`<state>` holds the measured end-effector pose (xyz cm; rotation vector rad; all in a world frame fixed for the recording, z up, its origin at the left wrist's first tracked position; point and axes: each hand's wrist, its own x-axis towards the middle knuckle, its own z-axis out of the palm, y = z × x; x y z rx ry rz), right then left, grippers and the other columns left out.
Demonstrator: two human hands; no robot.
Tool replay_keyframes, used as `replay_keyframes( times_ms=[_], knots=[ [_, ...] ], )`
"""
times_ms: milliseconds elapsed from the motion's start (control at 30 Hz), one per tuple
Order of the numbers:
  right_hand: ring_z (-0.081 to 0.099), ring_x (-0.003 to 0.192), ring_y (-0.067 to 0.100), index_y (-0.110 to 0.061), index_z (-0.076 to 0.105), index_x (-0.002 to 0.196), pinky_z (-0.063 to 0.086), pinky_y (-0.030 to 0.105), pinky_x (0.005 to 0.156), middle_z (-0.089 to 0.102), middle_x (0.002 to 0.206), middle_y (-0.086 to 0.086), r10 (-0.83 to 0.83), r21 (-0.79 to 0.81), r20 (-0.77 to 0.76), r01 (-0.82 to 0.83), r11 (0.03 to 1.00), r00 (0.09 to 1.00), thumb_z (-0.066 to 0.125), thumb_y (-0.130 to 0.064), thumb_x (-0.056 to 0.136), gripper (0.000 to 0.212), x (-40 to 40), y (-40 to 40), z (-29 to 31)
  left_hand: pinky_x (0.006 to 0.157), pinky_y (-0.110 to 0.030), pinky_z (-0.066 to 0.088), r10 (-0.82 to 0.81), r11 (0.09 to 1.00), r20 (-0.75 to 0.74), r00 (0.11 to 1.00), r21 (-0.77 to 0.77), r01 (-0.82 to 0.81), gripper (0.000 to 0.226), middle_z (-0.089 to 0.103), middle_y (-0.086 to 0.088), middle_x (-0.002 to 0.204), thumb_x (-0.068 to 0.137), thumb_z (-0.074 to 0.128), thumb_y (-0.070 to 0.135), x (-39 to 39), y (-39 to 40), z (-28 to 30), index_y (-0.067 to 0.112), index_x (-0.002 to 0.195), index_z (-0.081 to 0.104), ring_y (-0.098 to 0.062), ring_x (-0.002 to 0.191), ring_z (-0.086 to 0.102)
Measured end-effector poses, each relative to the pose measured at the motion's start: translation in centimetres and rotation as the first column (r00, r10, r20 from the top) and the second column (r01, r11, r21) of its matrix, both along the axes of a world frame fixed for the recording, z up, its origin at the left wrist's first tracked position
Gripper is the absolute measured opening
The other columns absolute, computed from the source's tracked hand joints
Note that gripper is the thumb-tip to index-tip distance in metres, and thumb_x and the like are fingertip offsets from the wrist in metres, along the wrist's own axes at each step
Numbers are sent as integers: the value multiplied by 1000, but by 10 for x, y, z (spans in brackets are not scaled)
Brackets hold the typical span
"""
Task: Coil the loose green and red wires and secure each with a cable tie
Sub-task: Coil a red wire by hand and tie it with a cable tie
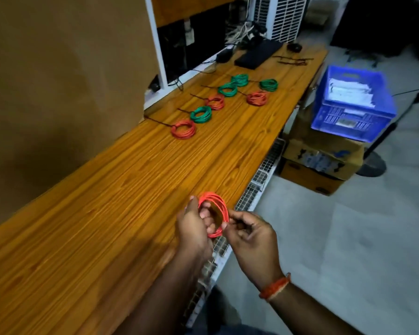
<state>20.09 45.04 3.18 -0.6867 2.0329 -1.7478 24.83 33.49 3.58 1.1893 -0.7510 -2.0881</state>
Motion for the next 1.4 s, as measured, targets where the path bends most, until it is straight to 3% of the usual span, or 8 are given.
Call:
replay_keyframes(
  times_ms=[167,267,400,600,700,1067,1233,1400],
  knots=[
    [54,110,-10,-21,54,144,48,22,99,53,126,-17,-12,141,-67,21,990,998,53,-39,104,44,-71,-38,3,39,-18,29,-51,976,150,987,-201,81,38,45,2,49,106,49,21,-68,-16,8,16,69,52,-11,39,37],
    [62,104,1,-19,59,135,53,30,93,66,116,-12,-7,168,-117,26,985,993,34,-58,104,55,-113,-64,5,55,-33,40,-94,951,181,979,-274,142,41,53,-8,60,102,54,21,-109,-16,4,19,62,60,-23,59,48],
    [59,65,11,-19,61,94,50,42,59,61,72,-6,-68,158,-322,124,980,944,29,-52,106,48,-177,-84,-4,64,-46,47,-18,933,262,965,-342,110,30,57,-5,62,98,59,25,-175,-30,1,16,70,62,-24,64,54],
    [56,56,16,-16,60,95,46,43,50,58,65,-2,-95,105,-428,154,982,899,27,-52,105,50,-308,-107,-6,56,-34,39,80,882,219,972,-469,33,33,50,2,59,105,57,26,-294,-36,0,19,73,55,-16,56,46],
    [55,54,19,-16,58,94,45,44,48,57,64,0,-90,72,-466,139,988,880,29,-49,104,46,-366,-115,-3,47,-26,34,69,924,164,984,-382,-1,33,46,3,57,107,52,23,-349,-35,10,18,75,54,-10,49,41],
    [59,62,13,-18,60,89,48,41,54,61,69,-2,-37,-20,-302,33,999,952,37,-43,104,37,-505,-146,-18,40,-21,26,62,982,134,989,-188,-36,36,36,-3,56,106,49,24,-487,-73,3,15,72,42,-11,40,32],
    [59,63,3,-20,61,87,45,20,58,61,68,-11,-34,-46,-93,30,998,995,45,-23,108,27,-553,-181,-21,47,-25,22,10,971,46,999,-240,2,36,35,-4,56,106,54,24,-532,-112,-6,19,72,45,-13,44,27],
    [62,70,20,-25,60,86,53,40,63,62,75,-4,-25,-68,-32,23,997,999,44,-37,105,28,-604,-212,-23,43,-23,28,-39,944,-26,999,-329,28,20,44,-5,60,105,56,27,-580,-142,-2,16,88,55,-14,47,36]
  ],
)
